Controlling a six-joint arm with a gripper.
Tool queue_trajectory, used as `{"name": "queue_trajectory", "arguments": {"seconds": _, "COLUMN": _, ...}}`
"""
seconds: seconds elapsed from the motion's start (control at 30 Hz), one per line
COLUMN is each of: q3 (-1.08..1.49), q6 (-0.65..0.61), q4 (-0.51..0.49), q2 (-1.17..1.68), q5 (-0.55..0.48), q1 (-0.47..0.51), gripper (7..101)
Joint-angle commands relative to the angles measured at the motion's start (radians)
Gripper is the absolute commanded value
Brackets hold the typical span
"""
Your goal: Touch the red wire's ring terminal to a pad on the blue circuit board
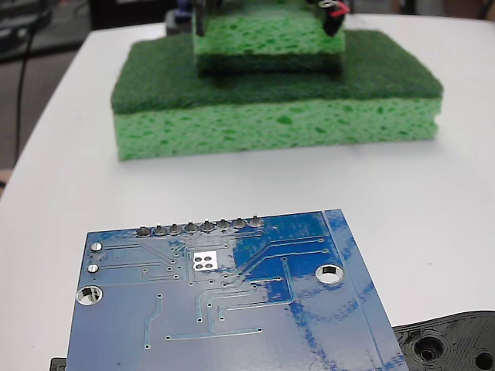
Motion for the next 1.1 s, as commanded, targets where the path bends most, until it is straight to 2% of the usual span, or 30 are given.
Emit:
{"name": "queue_trajectory", "arguments": {"seconds": 0.03, "q3": -0.005, "q6": 0.006, "q4": -0.005, "q2": 0.003, "q5": 0.028, "q1": -0.021, "gripper": 100.3}}
{"name": "queue_trajectory", "arguments": {"seconds": 0.57, "q3": -0.011, "q6": 0.006, "q4": -0.003, "q2": 0.003, "q5": 0.023, "q1": -0.018, "gripper": 100.3}}
{"name": "queue_trajectory", "arguments": {"seconds": 0.73, "q3": -0.063, "q6": 0.008, "q4": 0.005, "q2": -0.008, "q5": 0.014, "q1": -0.009, "gripper": 100.3}}
{"name": "queue_trajectory", "arguments": {"seconds": 0.83, "q3": -0.152, "q6": -0.014, "q4": 0.008, "q2": -0.106, "q5": 0.008, "q1": 0.006, "gripper": 100.3}}
{"name": "queue_trajectory", "arguments": {"seconds": 0.93, "q3": -0.290, "q6": -0.043, "q4": 0.017, "q2": -0.284, "q5": -0.023, "q1": 0.049, "gripper": 100.3}}
{"name": "queue_trajectory", "arguments": {"seconds": 1.1, "q3": -0.491, "q6": -0.137, "q4": 0.035, "q2": -0.531, "q5": -0.158, "q1": 0.183, "gripper": 100.3}}
